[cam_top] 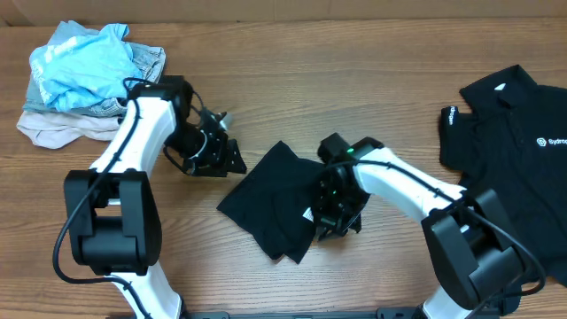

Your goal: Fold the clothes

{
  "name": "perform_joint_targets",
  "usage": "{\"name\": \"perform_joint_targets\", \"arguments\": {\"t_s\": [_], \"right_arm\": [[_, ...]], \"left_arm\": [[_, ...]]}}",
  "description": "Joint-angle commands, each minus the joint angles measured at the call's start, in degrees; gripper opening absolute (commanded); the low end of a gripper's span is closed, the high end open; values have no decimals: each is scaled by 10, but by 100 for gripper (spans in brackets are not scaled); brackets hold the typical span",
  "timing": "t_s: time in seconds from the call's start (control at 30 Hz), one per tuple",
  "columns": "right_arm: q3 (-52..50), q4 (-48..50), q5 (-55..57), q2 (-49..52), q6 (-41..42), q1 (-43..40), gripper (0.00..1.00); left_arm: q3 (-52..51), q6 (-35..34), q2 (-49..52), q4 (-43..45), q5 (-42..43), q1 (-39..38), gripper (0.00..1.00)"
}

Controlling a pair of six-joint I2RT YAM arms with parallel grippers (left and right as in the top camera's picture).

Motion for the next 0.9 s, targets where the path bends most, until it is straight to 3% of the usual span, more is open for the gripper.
{"name": "perform_joint_targets", "arguments": {"t_s": [0.0,0.2,0.27,0.33,0.37,0.53,0.67,0.77,0.87], "right_arm": [[7,3,-5,-3,-53,-29,17],[36,12,-4,-17,-101,-64,19],[42,22,-4,-19,-101,-72,20],[46,36,-5,-19,-101,-77,21],[47,43,-7,-19,-101,-78,21],[47,89,-11,-19,-101,-78,22],[47,165,-22,-19,-101,-78,22],[47,236,-21,-19,-101,-78,22],[47,285,-19,-19,-77,-79,25]], "left_arm": [[-19,28,5,2,-16,-23,55],[-117,-20,5,53,-31,-56,55],[-156,-54,5,97,-31,-58,35],[-192,-102,5,158,-30,-58,6],[-204,-123,5,186,-31,-58,4],[-203,-186,5,332,-82,-37,4],[-147,-195,5,419,-82,-2,4],[-67,-195,5,422,-45,19,4],[28,-186,5,356,-13,33,4]]}}
